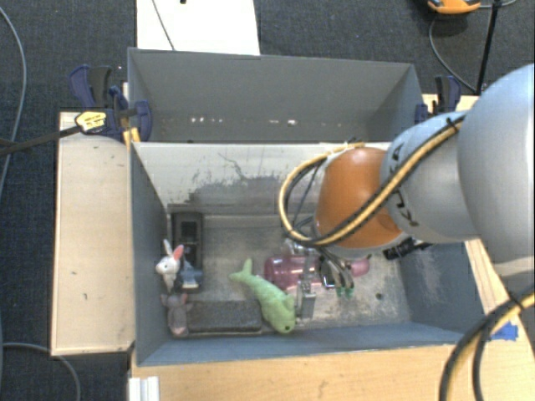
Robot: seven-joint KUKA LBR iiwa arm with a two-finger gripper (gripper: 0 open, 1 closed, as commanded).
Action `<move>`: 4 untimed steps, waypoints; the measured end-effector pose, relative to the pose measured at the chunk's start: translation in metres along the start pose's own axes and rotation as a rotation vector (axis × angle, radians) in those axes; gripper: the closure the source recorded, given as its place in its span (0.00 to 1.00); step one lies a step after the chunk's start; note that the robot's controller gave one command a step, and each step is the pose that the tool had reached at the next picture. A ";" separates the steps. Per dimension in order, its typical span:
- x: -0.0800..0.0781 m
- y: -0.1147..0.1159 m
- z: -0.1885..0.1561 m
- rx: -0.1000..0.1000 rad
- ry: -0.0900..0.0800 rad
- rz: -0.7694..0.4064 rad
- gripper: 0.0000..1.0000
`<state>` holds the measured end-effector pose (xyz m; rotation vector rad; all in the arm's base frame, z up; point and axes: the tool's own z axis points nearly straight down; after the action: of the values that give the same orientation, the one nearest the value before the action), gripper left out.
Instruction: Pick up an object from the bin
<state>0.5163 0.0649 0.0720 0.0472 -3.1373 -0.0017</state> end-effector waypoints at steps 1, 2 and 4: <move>-0.035 0.008 0.002 -0.001 -0.018 0.166 1.00; -0.035 0.008 0.002 -0.001 -0.018 0.165 1.00; -0.032 0.008 -0.021 0.000 -0.011 0.164 1.00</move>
Offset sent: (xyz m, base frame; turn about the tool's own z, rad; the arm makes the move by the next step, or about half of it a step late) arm 0.0000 0.0000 0.0000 0.0000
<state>0.5484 0.0736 0.0931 -0.2106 -3.1413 -0.0013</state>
